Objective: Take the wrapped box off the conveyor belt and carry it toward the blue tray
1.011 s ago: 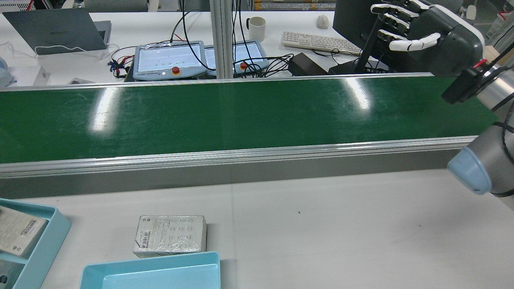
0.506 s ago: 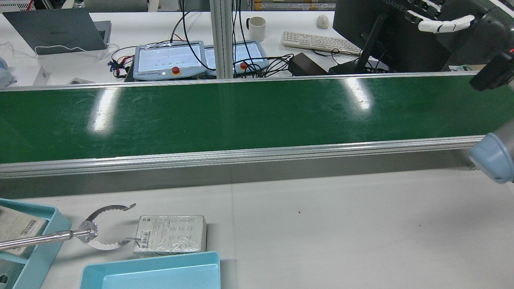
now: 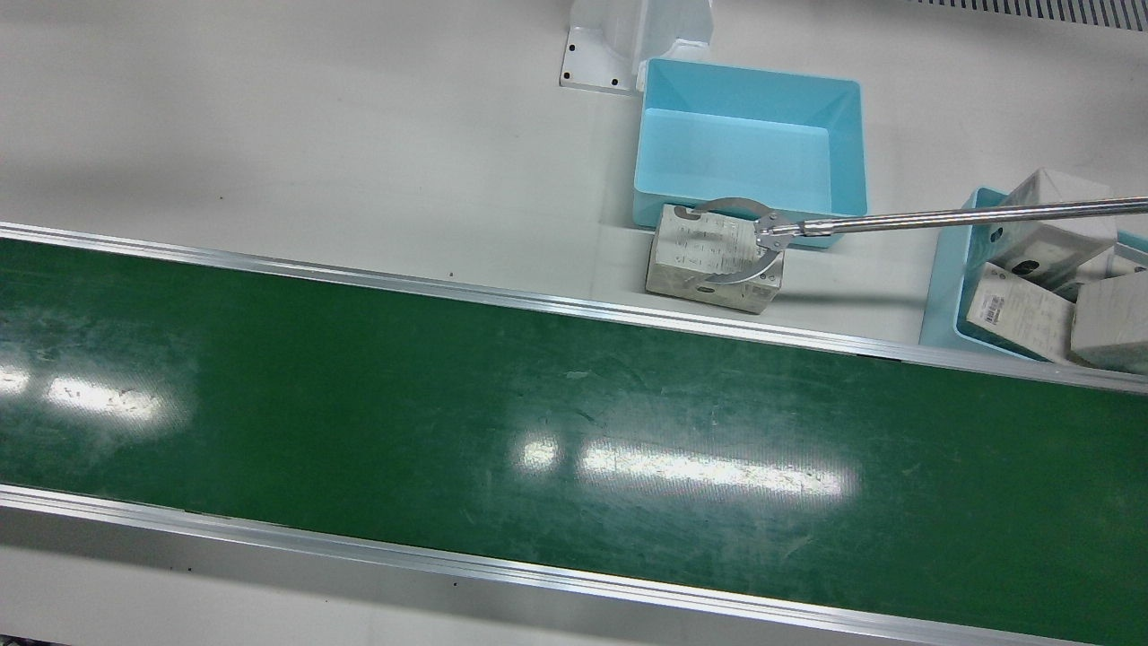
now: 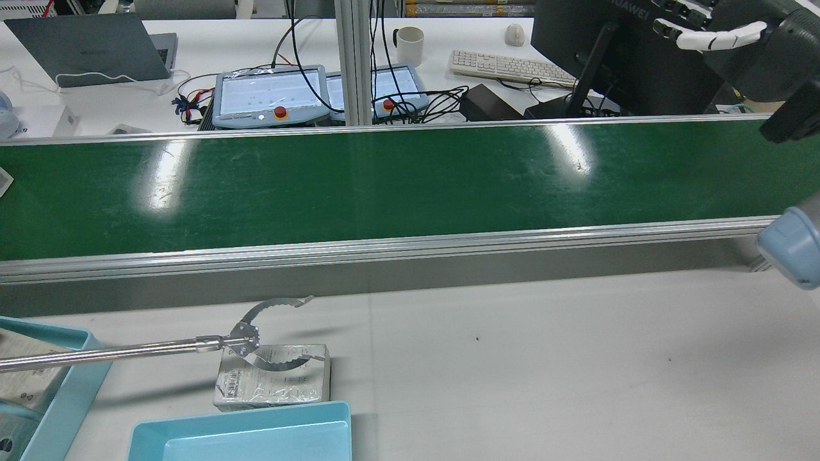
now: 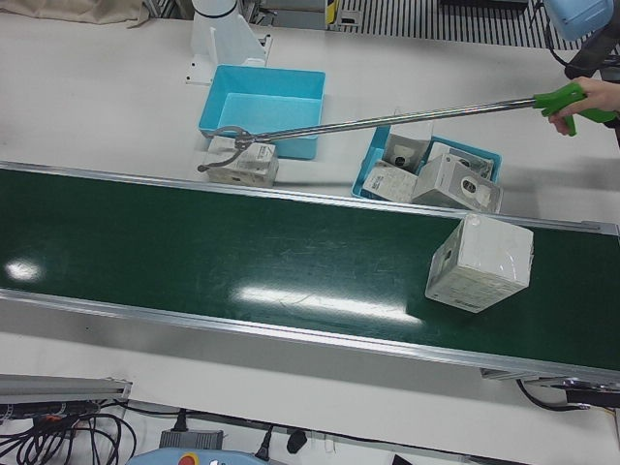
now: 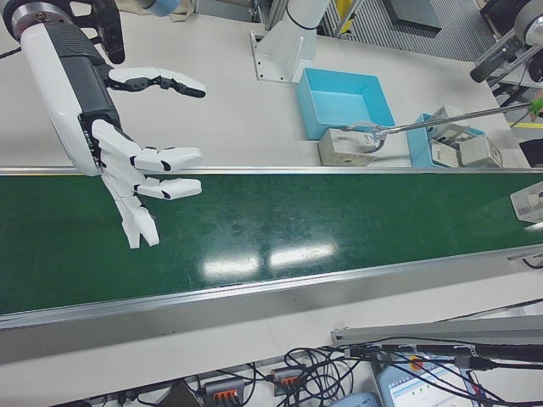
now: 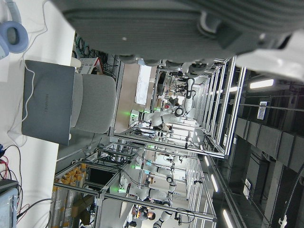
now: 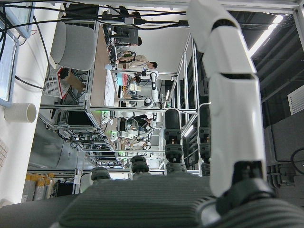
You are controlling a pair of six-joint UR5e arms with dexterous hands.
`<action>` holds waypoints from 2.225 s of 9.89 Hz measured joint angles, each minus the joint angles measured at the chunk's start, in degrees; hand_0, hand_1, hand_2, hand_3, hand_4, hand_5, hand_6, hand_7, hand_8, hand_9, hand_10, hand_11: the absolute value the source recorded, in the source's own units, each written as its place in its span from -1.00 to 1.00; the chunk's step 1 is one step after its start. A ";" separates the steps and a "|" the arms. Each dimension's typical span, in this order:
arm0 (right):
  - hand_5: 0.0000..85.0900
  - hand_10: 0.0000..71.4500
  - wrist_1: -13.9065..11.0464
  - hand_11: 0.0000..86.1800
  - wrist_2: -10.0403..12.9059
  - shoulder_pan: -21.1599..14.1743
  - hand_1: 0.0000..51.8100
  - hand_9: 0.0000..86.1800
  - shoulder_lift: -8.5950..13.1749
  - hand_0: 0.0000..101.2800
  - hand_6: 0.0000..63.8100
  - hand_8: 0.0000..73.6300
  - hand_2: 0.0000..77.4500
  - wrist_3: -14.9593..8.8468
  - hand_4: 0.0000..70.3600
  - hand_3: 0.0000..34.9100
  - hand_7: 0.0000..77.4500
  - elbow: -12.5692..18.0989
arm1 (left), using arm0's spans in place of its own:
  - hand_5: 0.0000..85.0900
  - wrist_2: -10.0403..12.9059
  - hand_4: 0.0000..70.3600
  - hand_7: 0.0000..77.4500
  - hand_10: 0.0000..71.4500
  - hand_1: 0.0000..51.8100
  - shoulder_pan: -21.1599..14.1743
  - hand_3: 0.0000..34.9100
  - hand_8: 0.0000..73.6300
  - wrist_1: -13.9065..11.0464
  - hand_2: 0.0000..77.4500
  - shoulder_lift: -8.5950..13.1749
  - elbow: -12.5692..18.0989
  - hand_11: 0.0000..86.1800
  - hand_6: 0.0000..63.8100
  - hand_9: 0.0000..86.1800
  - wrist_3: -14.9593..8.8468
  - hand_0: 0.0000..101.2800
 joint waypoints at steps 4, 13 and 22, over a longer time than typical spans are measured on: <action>-0.19 -0.97 -1.34 -0.96 -1.07 -0.48 -0.07 -0.82 3.11 0.09 -0.64 -0.87 -0.31 1.20 -0.30 -0.13 -0.08 -0.19 | -0.97 0.00 -1.00 -1.00 -0.98 -1.00 0.00 -1.00 -1.00 0.00 -0.99 0.00 0.00 -1.00 -1.00 -1.00 0.00 -1.00; -0.17 -0.92 -1.27 -0.87 1.63 -7.62 -0.12 -0.77 5.65 0.03 -0.57 -0.90 -0.21 0.53 -0.26 -0.71 -0.11 -3.15 | -0.97 0.00 -1.00 -0.99 -1.00 -1.00 0.00 -1.00 -1.00 0.00 -0.99 0.00 0.00 -1.00 -1.00 -1.00 0.00 -1.00; -0.26 -1.00 -2.16 -0.96 22.92 -29.97 -0.20 -0.86 19.78 0.04 -0.73 -1.00 -0.49 -9.37 -0.47 -0.20 -0.27 -7.89 | -0.97 0.00 -1.00 -1.00 -0.98 -1.00 0.00 -1.00 -1.00 0.00 -0.99 0.00 0.00 -1.00 -1.00 -1.00 0.00 -1.00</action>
